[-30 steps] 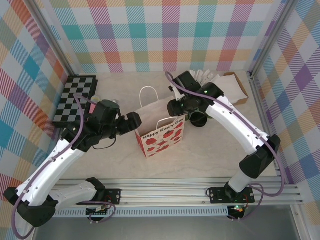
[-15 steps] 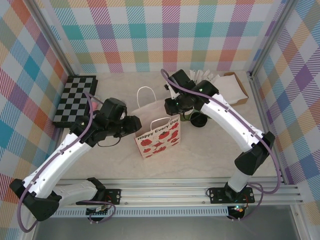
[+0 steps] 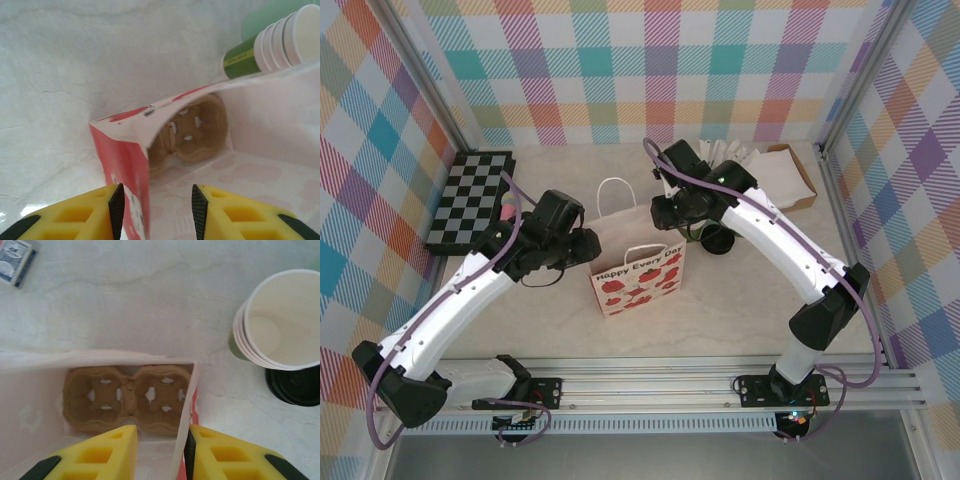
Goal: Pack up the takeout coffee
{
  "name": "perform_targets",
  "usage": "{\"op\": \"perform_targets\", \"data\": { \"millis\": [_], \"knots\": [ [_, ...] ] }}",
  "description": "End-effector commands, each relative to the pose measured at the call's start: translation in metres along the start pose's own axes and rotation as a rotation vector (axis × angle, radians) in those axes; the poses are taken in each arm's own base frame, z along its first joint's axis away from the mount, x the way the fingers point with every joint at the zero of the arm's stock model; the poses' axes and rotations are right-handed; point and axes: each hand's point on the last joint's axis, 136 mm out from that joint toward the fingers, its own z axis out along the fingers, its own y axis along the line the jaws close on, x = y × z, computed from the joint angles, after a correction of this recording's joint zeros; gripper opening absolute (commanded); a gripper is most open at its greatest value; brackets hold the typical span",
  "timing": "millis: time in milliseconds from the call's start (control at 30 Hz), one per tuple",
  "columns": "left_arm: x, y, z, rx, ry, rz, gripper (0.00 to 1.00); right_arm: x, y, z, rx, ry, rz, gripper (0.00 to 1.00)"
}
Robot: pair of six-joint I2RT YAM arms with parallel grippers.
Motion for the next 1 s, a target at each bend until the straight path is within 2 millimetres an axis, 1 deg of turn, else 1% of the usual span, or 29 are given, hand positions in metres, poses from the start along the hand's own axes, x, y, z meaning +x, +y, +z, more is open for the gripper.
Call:
{"op": "perform_targets", "data": {
  "millis": [0,33,133,233,333,433,533,600,700,733,767,833,900,967],
  "knots": [
    [-0.006,0.008,-0.002,-0.054,-0.015,0.016,0.39,0.007,-0.008,0.005,0.067,0.033,0.002,0.29],
    [-0.005,0.008,-0.001,-0.059,-0.011,0.016,0.36,0.007,-0.006,0.005,0.059,0.032,-0.002,0.27],
    [-0.007,0.010,0.002,-0.080,-0.010,0.013,0.22,0.008,0.008,0.000,-0.005,0.027,-0.026,0.27],
    [-0.011,0.006,0.003,-0.086,-0.005,0.026,0.16,0.011,0.017,-0.005,-0.052,0.029,-0.008,0.26],
    [-0.015,0.002,0.005,-0.091,-0.008,0.043,0.12,0.018,0.022,-0.006,-0.078,0.052,0.049,0.24],
    [-0.020,-0.001,0.008,-0.090,-0.005,0.062,0.07,0.025,0.022,-0.010,-0.094,0.057,0.065,0.26],
    [-0.021,-0.009,0.011,-0.056,0.023,0.087,0.03,0.021,0.019,-0.022,-0.118,0.014,0.033,0.36],
    [-0.023,-0.008,0.010,-0.060,0.019,0.097,0.00,0.017,0.020,-0.028,-0.158,-0.002,-0.019,0.41],
    [-0.025,-0.004,0.010,-0.064,0.005,0.099,0.00,0.010,0.013,-0.034,-0.181,-0.008,-0.122,0.51],
    [-0.027,-0.004,0.009,-0.056,0.001,0.102,0.00,0.005,0.009,-0.035,-0.176,-0.018,-0.156,0.55],
    [-0.026,-0.005,0.009,-0.046,0.004,0.104,0.00,-0.001,0.004,-0.037,-0.176,-0.032,-0.185,0.62],
    [-0.027,-0.004,0.010,-0.041,0.010,0.108,0.00,-0.010,0.003,-0.039,-0.203,-0.058,-0.280,0.70],
    [-0.026,-0.003,0.012,-0.044,0.021,0.118,0.00,-0.015,0.009,-0.035,-0.230,-0.081,-0.432,0.72],
    [-0.025,0.000,0.012,-0.053,0.026,0.125,0.00,-0.018,0.014,-0.027,-0.250,-0.080,-0.536,0.82]
  ]
}}
